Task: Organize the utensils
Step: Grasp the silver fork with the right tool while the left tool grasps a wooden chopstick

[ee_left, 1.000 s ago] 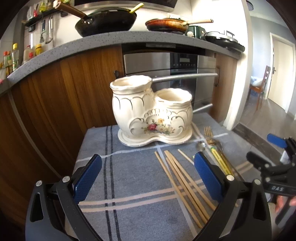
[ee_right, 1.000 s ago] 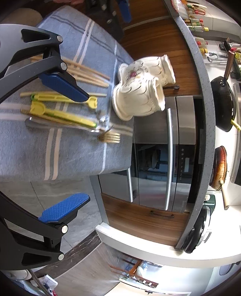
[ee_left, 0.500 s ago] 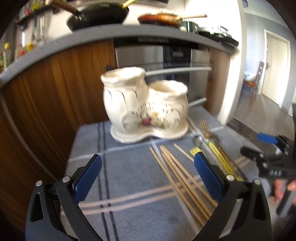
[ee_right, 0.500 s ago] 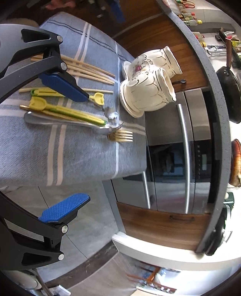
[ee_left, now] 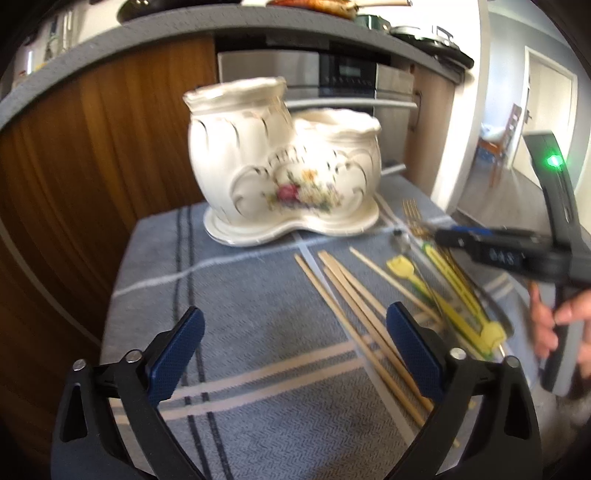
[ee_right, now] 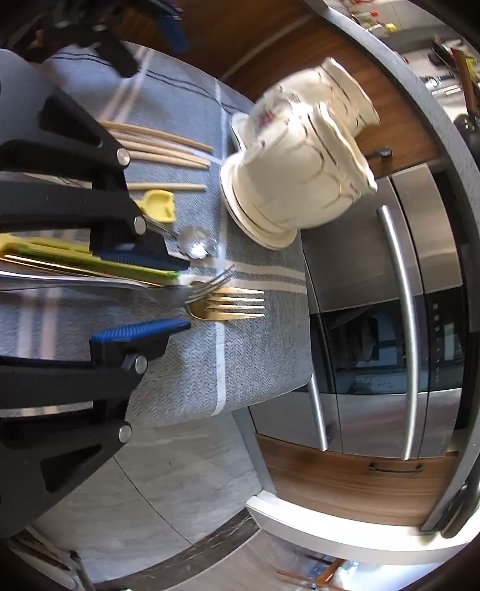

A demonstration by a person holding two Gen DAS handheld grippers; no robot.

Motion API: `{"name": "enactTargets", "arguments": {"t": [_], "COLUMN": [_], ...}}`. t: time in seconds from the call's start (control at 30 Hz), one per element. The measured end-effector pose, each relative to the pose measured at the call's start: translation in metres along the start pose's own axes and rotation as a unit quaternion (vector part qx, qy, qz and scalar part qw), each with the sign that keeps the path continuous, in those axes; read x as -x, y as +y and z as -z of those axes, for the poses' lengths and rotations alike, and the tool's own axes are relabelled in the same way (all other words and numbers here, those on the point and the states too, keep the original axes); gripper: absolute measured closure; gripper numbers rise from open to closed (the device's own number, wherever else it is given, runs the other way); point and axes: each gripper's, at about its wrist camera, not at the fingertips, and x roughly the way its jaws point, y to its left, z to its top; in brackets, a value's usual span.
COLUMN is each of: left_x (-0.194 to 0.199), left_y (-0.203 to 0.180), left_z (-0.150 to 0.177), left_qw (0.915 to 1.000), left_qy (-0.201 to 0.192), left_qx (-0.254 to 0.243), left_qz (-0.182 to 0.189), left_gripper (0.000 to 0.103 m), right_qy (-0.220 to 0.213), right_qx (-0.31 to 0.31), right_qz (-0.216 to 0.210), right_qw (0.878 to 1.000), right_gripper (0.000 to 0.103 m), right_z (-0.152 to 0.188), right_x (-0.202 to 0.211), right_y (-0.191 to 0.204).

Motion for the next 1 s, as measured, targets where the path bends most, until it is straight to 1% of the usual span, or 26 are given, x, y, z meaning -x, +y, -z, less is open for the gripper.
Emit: {"name": "enactTargets", "arguments": {"t": [0.03,0.07,0.1,0.13,0.17,0.2,0.27,0.4,0.43,0.47,0.53,0.6,0.67,0.77,0.83,0.87,0.9,1.0], "left_x": [-0.003,-0.006,-0.008,-0.011,-0.014,-0.016,-0.02,-0.027,-0.028,-0.03,-0.032,-0.034,-0.034,-0.04,-0.046,-0.048,-0.049,-0.048], "left_y": [-0.001,-0.002,-0.003,-0.004,-0.005,-0.007,-0.009,-0.017,-0.02,-0.023,-0.028,-0.028,-0.03,-0.028,-0.025,-0.023,-0.022,-0.025], "left_z": [0.002,0.003,0.003,0.004,0.004,0.005,0.007,0.01,0.01,0.01,0.007,0.005,0.003,-0.005,-0.012,-0.015,-0.017,-0.018], "left_qw": [1.0,0.9999,0.9998,0.9996,0.9992,0.999,0.9985,0.9968,0.9967,0.9966,0.9961,0.9953,0.9947,0.9935,0.9929,0.9927,0.9925,0.993], "left_qy": [0.006,0.013,0.017,0.025,0.034,0.04,0.049,0.068,0.07,0.073,0.078,0.088,0.095,0.11,0.118,0.12,0.122,0.116], "left_qx": [-0.002,-0.003,-0.003,-0.006,-0.01,-0.013,-0.016,-0.012,-0.016,-0.023,-0.036,-0.034,-0.04,-0.03,-0.013,-0.008,-0.004,-0.023], "left_qz": [0.001,0.004,0.007,0.013,0.018,0.018,0.02,0.041,0.039,0.032,0.017,0.021,0.011,0.006,0.01,0.011,0.011,0.004], "left_gripper": [0.007,0.01,0.017,0.022,0.031,0.036,0.042,0.044,0.045,0.048,0.059,0.07,0.084,0.084,0.083,0.08,0.079,0.081], "right_qy": [0.002,0.002,-0.001,-0.006,-0.012,-0.018,-0.028,-0.04,-0.044,-0.051,-0.067,-0.082,-0.095,-0.114,-0.126,-0.134,-0.144,-0.166], "right_qx": [-0.002,-0.003,-0.003,-0.002,-0.002,-0.002,-0.004,-0.003,-0.004,-0.004,-0.002,0.003,0.009,0.01,0.009,0.009,0.009,0.016], "right_qz": [-0.002,-0.003,-0.001,-0.002,-0.006,-0.008,-0.01,-0.014,-0.015,-0.016,-0.017,-0.025,-0.031,-0.049,-0.06,-0.067,-0.072,-0.082], "right_qw": [1.0,1.0,1.0,1.0,1.0,1.0,1.0,0.999,0.999,0.999,0.998,0.996,0.995,0.992,0.99,0.989,0.987,0.983], "right_gripper": [0.091,0.095,0.097,0.099,0.1,0.1,0.1,0.101,0.101,0.101,0.101,0.101,0.101,0.101,0.101,0.101,0.101,0.101], "right_z": [0.0,0.0,0.0,-0.001,-0.002,-0.002,-0.003,-0.003,-0.003,-0.002,0.0,0.002,0.004,0.007,0.008,0.01,0.011,0.014], "right_x": [-0.003,-0.003,-0.003,-0.001,0.001,0.003,0.008,0.016,0.018,0.023,0.034,0.046,0.058,0.075,0.086,0.093,0.1,0.117], "right_y": [0.0,0.0,0.0,0.001,0.001,0.001,0.0,-0.003,-0.003,-0.004,-0.006,-0.007,-0.007,-0.008,-0.009,-0.01,-0.009,-0.009]}}
